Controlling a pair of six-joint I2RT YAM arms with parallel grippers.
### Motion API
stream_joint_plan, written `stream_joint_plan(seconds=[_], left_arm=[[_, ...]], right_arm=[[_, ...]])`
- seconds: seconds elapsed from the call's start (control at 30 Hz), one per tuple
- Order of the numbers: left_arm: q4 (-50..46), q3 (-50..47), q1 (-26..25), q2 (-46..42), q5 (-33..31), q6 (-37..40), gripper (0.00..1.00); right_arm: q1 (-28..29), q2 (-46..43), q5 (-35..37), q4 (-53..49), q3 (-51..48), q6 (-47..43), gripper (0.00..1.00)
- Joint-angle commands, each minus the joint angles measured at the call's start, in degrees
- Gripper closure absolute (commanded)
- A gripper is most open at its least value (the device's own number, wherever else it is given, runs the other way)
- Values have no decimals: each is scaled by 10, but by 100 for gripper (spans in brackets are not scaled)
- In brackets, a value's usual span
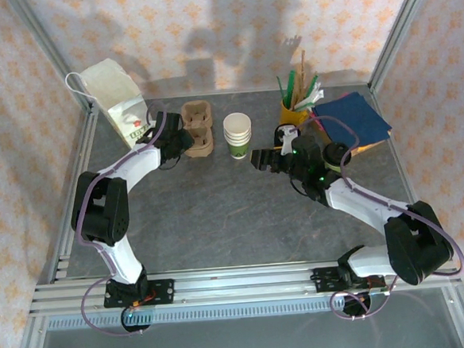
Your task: Pack the takeout coffee
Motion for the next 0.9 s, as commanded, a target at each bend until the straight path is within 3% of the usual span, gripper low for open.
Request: stream_joint_plan(seconds=[0.0,0.7,0.87], left_arm=[[13,13,3,6,5,-3,59],[79,-16,4,-22,45,-27,61],[81,-18,5,-27,41,-30,68]], right_arm=[[4,2,16,4,6,-11,12],[4,1,25,-5,10,-11,12],[3,1,26,-7,11,-11,12]])
